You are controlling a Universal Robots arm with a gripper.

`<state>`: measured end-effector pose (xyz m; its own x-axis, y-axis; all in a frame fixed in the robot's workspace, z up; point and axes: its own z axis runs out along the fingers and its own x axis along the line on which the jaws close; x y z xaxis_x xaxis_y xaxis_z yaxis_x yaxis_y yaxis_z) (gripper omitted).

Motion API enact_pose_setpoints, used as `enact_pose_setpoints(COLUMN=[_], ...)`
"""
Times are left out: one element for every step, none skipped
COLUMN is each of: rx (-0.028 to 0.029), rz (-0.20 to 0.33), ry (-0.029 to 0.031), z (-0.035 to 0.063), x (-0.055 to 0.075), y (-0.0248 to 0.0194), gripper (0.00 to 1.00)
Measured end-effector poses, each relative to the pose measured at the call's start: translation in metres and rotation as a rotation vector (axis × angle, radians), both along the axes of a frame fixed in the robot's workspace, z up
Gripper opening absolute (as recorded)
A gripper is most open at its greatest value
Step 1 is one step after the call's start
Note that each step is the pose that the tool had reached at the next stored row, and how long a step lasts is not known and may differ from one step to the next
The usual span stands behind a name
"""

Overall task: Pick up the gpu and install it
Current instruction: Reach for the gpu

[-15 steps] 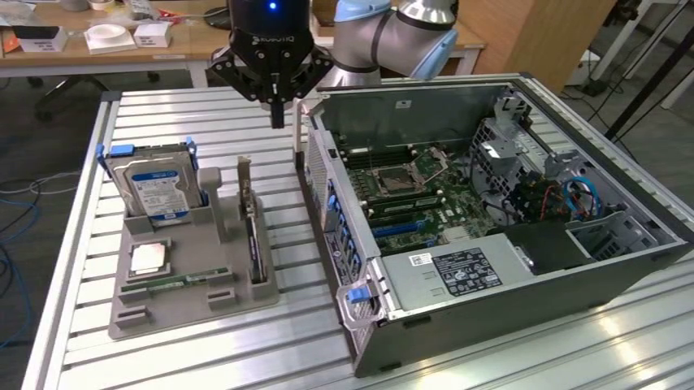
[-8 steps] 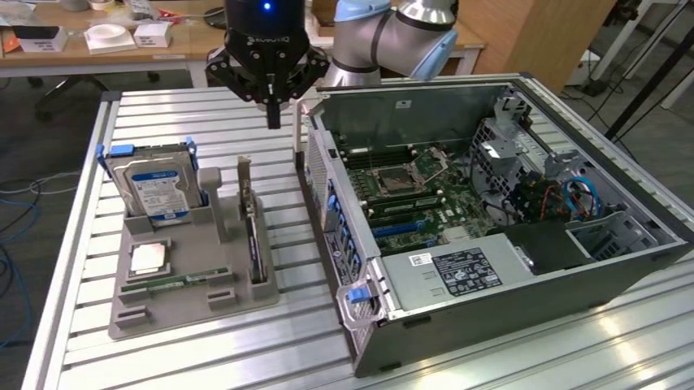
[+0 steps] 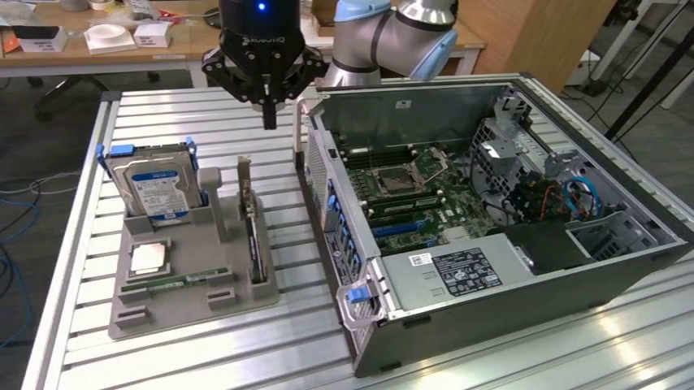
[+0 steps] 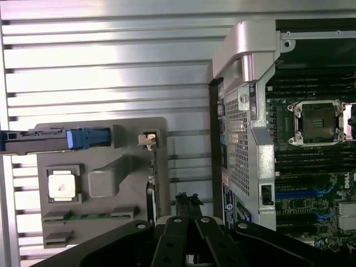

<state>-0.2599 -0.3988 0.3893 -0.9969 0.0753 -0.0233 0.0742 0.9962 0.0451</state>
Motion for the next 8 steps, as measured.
enact_pose_setpoints(rx=[0.0,0.0,0.0,0.0,-0.0001,-0.0001,-0.0002,-0.0003], rz=[0.0,0.0,0.0,0.0,0.0,0.0,0.0,0.0], ry=[0.0,0.0,0.0,0.0,0.0,0.0,0.0001,0.0], z=[0.0,-0.0001,-0.0001,-0.0002,-0.0002,-0.0003,-0.0003,-0.0003], x=[-0.0006,-0.0013,-0.0019,-0.0026,-0.0031,-0.0036,-0.0041,-0.0044], y=[0.0,0.0,0.0,0.0,0.0,0.0,0.0,0.0], gripper=[0.11,0.11,0.11,0.11,0.11,0.11,0.11,0.11])
